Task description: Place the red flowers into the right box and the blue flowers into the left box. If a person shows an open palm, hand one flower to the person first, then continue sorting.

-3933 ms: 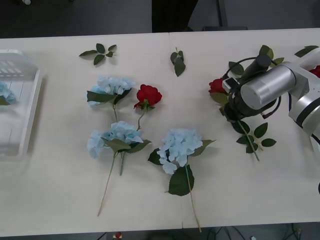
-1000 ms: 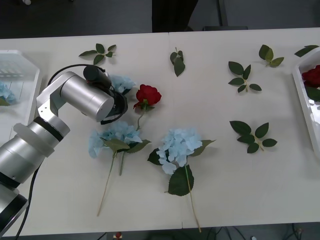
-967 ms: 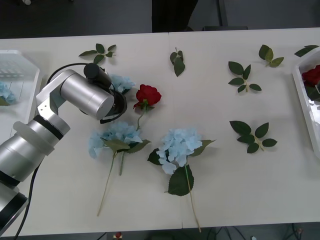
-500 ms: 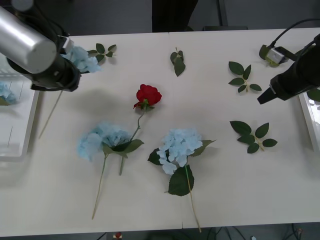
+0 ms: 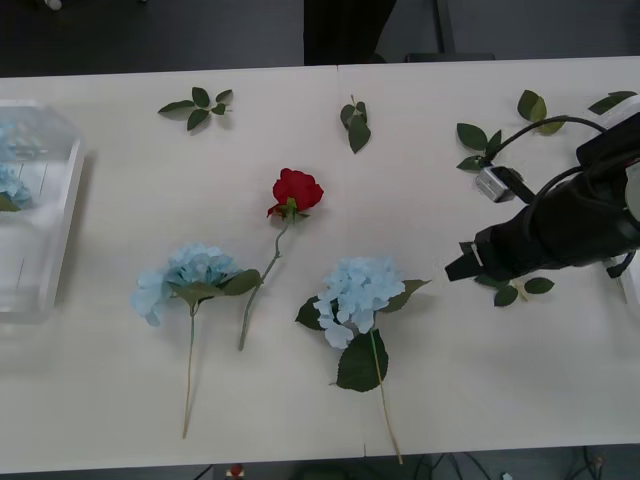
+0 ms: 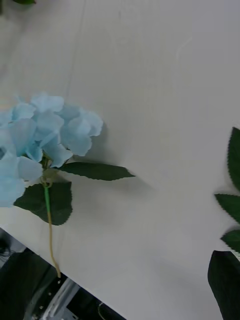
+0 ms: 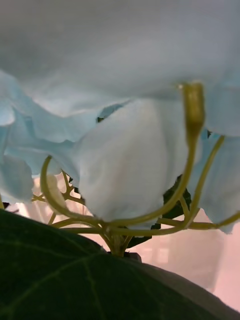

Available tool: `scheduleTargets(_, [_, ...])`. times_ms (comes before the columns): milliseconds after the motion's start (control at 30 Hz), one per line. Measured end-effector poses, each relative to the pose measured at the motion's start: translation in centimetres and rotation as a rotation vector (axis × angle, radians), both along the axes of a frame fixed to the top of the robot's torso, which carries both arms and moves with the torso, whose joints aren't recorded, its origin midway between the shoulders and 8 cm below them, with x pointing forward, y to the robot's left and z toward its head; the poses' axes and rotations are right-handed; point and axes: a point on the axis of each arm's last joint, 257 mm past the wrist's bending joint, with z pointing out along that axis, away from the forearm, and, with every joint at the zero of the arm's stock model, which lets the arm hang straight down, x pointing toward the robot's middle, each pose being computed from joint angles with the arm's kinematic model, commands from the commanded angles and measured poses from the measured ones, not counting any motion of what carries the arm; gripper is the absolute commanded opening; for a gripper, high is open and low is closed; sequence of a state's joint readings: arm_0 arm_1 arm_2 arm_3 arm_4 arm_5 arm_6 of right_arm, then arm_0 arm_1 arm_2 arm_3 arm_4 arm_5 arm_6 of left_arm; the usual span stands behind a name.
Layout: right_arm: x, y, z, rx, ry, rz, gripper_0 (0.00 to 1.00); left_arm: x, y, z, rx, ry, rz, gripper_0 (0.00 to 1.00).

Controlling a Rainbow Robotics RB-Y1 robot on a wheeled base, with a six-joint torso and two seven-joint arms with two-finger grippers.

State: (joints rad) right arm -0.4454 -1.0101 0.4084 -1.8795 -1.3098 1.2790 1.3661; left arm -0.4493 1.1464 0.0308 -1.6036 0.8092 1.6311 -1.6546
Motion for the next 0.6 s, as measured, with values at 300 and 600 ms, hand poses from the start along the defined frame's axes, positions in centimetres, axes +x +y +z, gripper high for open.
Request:
scheduleTargets(300, [-3.5, 3.0, -0.5, -0.014, -0.05, -0.047, 1.0, -5.9, 7.8, -5.4, 0.023, -0.01, 0.066, 0.0])
scheduleTargets(600, [-5.1, 4.3, -4.2, -0.102, -0.131, -0.08, 1.0, -6.8, 10.0, -7.9, -0.016, -0.028, 0.115, 0.79])
